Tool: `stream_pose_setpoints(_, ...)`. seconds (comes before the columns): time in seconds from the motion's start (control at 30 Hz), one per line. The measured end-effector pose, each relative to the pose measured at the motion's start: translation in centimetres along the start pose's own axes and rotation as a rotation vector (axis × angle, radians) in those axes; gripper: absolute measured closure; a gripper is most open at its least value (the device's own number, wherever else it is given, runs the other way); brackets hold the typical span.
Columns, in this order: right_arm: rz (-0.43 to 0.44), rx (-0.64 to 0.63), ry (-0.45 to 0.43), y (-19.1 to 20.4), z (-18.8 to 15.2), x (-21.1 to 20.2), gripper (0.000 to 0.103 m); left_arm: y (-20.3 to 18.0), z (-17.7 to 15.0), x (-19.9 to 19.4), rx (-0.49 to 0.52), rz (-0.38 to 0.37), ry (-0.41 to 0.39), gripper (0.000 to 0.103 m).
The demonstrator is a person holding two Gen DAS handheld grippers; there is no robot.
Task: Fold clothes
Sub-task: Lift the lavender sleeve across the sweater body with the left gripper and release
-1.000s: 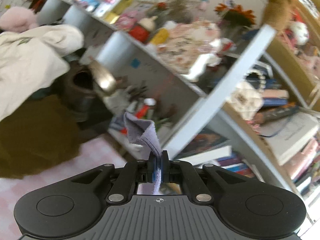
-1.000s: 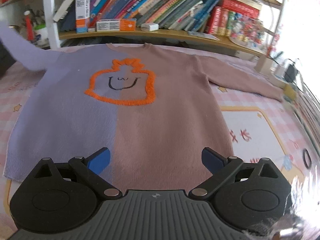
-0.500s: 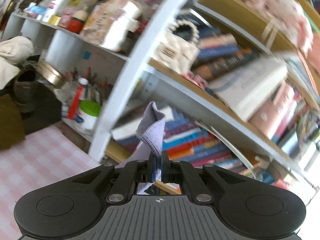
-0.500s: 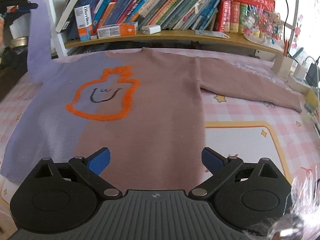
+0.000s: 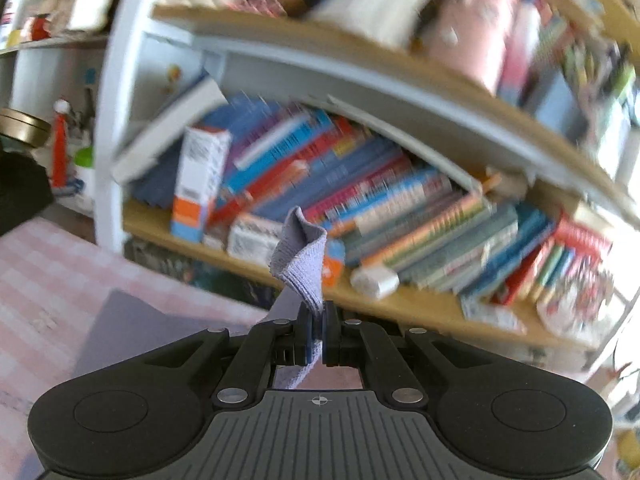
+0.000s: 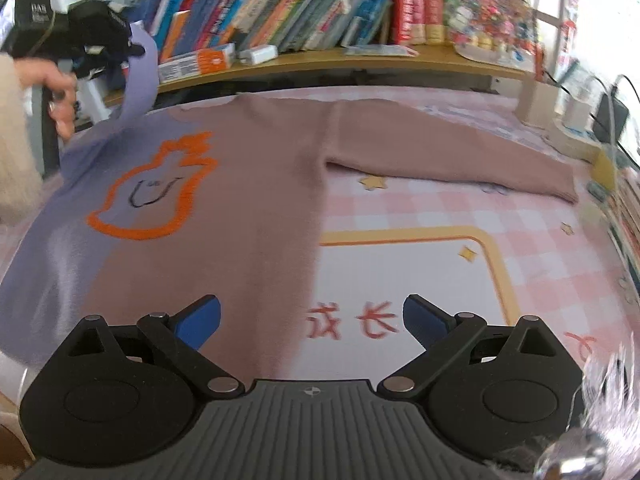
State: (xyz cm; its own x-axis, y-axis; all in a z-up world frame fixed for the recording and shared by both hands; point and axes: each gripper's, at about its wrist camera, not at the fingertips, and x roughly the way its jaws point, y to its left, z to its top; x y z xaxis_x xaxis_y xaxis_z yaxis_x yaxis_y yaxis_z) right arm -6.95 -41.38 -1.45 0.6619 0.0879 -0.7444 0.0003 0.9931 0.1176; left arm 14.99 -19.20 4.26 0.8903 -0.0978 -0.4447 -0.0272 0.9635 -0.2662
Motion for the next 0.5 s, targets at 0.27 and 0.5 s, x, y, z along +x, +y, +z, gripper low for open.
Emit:
stream_pose_setpoints(0.27,-0.018,0.035,0.017,-2.0,-0.2,-0.3,0.005,-2.7,-2.9,2.3,0.071,-0.017,0.098,0.1)
stream_pose_setpoints(0.5,-0.025,0.044,0.029,-2.4,-0.5,-0.5,0.005,-2.7,-4.9,3.9,0.131,0.009,0.173,0.091)
